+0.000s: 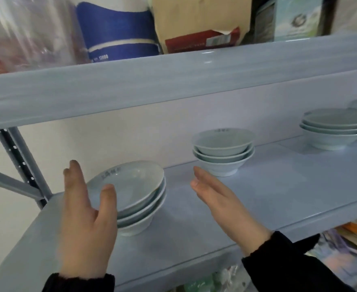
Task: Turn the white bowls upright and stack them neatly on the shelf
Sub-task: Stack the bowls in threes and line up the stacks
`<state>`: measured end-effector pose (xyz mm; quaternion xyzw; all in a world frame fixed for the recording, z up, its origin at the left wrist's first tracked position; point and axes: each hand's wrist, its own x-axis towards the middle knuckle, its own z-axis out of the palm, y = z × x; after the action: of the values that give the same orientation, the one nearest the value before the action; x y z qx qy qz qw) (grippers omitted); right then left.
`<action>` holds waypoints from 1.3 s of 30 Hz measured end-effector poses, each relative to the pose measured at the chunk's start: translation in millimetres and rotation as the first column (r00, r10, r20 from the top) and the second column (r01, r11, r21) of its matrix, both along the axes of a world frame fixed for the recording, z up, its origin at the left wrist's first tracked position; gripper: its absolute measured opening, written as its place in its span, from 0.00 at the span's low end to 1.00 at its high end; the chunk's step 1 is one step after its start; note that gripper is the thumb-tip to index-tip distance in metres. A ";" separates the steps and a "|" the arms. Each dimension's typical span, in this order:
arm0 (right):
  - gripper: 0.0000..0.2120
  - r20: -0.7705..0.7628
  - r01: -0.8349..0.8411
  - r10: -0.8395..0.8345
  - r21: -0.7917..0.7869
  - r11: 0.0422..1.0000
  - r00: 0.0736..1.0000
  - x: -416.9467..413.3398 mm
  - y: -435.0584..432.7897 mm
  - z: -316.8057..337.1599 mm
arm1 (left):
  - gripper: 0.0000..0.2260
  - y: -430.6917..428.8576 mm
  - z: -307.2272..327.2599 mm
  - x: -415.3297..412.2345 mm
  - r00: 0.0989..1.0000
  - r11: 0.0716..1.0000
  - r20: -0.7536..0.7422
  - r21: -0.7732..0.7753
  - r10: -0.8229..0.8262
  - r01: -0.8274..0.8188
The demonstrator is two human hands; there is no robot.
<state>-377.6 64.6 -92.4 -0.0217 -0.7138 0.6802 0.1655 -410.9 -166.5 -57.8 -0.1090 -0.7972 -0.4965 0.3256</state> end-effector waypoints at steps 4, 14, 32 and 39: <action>0.25 0.019 0.042 -0.042 0.032 0.999 0.999 11.8 25.7 0.1 | 0.32 28.8 11.3 12.1 0.998 0.999 -0.039 -0.011 -0.043 0.043; 0.25 0.042 0.107 -0.108 0.015 0.994 0.993 26.8 95.2 6.2 | 0.30 118.9 -5.5 10.2 0.959 0.951 -0.077 0.130 -0.273 0.281; 0.23 0.019 0.107 -0.106 -0.043 0.993 0.994 39.8 227.6 6.7 | 0.22 239.1 -15.7 -13.8 0.909 0.862 0.097 0.370 -0.406 0.346; 0.25 -0.017 0.100 -0.104 -0.143 0.985 0.994 16.9 276.7 4.1 | 0.13 243.0 -4.5 -39.9 0.928 0.884 0.173 0.402 -0.330 0.239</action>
<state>-360.7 341.2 -88.2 -0.0616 -0.6595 0.7201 0.2068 -450.8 76.5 -62.3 -0.1017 -0.6960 -0.6910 0.1663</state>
